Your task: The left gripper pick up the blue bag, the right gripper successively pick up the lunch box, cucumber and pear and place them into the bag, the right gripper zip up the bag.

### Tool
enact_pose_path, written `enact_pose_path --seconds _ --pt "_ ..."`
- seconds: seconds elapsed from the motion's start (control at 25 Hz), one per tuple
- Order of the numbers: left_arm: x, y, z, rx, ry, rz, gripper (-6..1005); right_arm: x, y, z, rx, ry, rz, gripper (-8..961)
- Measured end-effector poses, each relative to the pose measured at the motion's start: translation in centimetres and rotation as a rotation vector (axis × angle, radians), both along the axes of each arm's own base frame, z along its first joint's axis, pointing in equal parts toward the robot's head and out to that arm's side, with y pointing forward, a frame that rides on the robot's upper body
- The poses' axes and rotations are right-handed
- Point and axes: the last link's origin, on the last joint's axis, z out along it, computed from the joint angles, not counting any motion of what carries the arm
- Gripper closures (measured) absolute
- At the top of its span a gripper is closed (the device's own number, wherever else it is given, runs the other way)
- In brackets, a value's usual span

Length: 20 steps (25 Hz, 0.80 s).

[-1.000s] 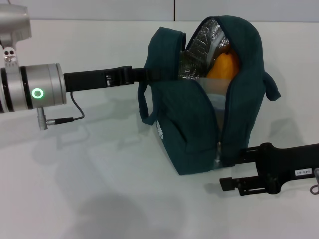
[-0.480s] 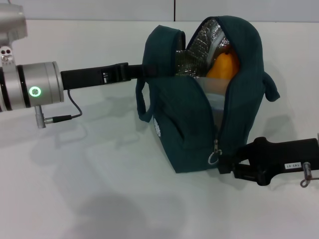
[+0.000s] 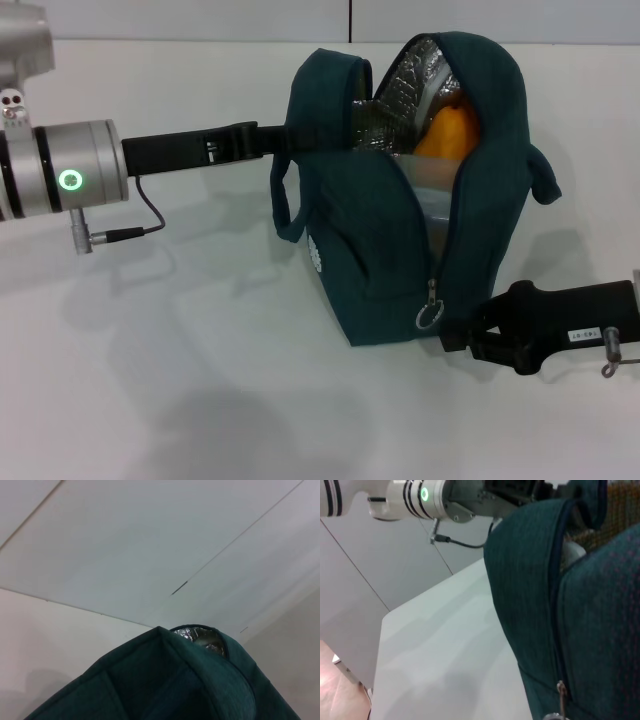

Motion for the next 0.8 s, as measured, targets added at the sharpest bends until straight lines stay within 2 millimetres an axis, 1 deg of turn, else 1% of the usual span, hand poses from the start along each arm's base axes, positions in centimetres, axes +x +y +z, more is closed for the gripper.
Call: enact_pose_path --seconds 0.16,0.36,0.6,0.8 --pt "0.0 0.0 0.0 0.000 0.000 0.000 905 0.0 0.2 0.3 0.010 0.001 -0.005 855" --pt "0.0 0.0 0.0 0.001 0.000 0.000 904 -0.3 0.5 -0.1 0.017 -0.004 0.002 669" --pt "0.0 0.0 0.0 -0.002 0.000 -0.001 902 -1.1 0.8 -0.6 0.021 0.002 0.015 471" --pt "0.1 0.0 -0.1 -0.008 0.000 0.000 901 -1.6 1.0 -0.7 0.027 0.017 0.020 473"
